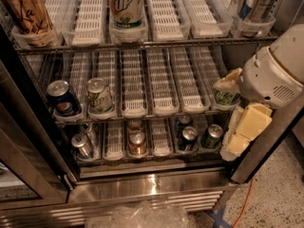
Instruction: Pick 7up can from middle shelf of fridge
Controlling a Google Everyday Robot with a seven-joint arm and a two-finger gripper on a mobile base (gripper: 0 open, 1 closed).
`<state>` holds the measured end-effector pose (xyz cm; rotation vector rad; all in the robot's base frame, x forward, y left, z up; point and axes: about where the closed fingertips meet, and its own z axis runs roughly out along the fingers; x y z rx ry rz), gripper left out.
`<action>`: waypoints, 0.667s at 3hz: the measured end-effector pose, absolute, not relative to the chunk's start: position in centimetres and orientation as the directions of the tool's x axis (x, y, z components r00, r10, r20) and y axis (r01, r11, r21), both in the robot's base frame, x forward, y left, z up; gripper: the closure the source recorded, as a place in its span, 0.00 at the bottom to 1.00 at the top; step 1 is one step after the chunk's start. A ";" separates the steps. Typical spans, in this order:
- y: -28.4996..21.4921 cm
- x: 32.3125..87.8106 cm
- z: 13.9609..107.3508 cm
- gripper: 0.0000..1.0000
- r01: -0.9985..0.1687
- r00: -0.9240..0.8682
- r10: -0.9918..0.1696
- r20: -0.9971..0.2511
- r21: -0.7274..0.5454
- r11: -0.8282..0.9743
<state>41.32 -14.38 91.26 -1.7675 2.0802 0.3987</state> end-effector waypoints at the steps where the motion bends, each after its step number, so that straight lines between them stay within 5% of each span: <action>1: -12.0 40.1 88.7 0.00 -0.995 -0.102 -0.783 -0.613 0.073 0.073; 2: -8.2 37.9 86.2 0.00 -0.982 -0.100 -0.623 -0.776 0.177 -0.063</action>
Offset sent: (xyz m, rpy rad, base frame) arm -0.0652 0.1211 -0.0193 1.0021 0.3546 0.3329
